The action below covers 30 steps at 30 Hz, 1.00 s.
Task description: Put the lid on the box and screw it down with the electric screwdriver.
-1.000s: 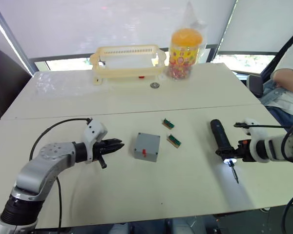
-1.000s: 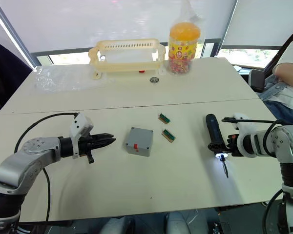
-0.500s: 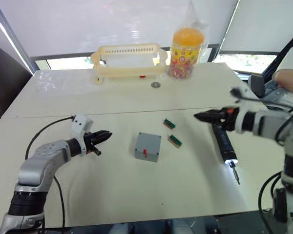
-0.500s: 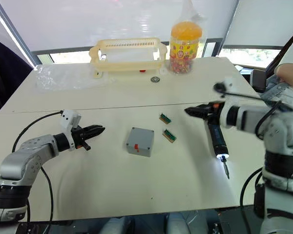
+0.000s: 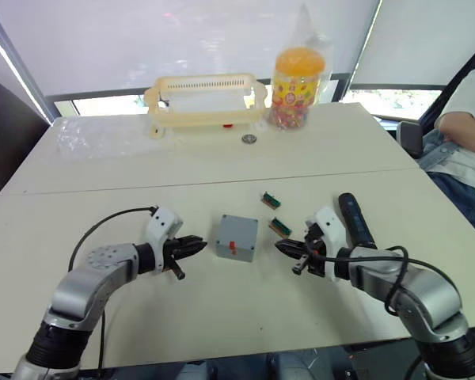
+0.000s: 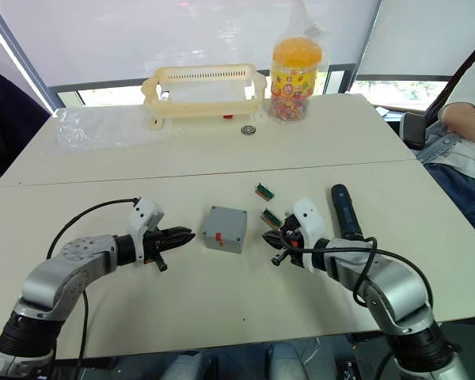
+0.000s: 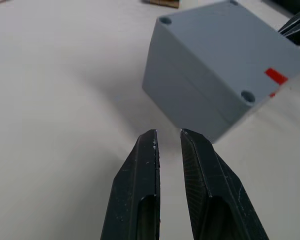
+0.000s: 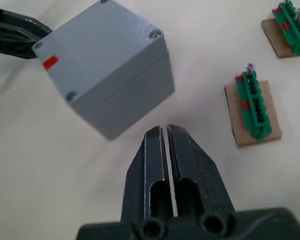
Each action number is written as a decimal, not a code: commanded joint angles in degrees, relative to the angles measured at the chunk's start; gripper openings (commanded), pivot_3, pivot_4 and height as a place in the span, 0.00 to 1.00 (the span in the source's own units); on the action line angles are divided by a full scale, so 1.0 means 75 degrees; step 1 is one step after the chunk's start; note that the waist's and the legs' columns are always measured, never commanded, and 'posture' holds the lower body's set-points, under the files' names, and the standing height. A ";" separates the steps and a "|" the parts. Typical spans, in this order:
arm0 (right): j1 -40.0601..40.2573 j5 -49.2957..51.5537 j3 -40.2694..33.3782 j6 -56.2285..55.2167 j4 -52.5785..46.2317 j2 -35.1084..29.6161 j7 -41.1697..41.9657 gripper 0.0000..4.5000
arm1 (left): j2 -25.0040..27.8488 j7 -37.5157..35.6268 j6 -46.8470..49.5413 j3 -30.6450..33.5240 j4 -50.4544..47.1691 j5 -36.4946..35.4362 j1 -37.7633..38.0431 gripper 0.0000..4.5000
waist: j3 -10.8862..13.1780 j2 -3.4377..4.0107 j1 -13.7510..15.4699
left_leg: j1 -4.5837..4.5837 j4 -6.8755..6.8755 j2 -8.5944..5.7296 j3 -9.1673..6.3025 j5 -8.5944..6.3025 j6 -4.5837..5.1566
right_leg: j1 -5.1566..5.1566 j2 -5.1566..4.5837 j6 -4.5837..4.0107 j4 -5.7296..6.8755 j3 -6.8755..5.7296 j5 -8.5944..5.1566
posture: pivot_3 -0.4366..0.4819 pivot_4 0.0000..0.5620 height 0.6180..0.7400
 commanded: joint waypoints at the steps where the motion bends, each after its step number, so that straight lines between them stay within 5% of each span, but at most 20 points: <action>1: -0.0150 -0.0338 0.0241 -0.0398 0.0055 0.0216 -0.0009 0.02 | -0.0081 0.0079 -0.0122 -0.0147 -0.0226 0.0115 -0.0018 0.16 | 0.0000 0.0000 0.0002 | 0.0000 0.0000 -0.0001 0.0000 0.0000 0.0000 | 0.0000 -0.0001 0.0000 0.0000 0.0001 0.0000 | 0.48 0.27 1.00; 26: -0.0108 -0.0067 0.1499 0.0349 -0.0555 0.1431 0.0443 0.02 | -0.0746 -0.0786 -0.2055 -0.0899 0.2529 0.1335 -0.1651 0.16 | -0.0001 0.0000 0.0001 | 0.0004 0.0005 -0.0019 -0.0006 0.0001 -0.0002 | 0.0000 0.0002 -0.0002 0.0018 -0.0004 0.0002 | 0.48 0.27 1.00; 30: -0.0077 0.0042 0.1129 0.0592 -0.0773 0.1356 0.0376 0.02 | -0.0776 -0.0757 -0.2346 -0.0674 0.3136 0.1467 -0.1895 0.16 | -0.0001 0.0000 0.0006 | 0.0004 0.0011 -0.0022 -0.0010 0.0002 -0.0003 | 0.0000 0.0000 -0.0002 0.0026 -0.0004 0.0002 | 0.48 0.27 1.00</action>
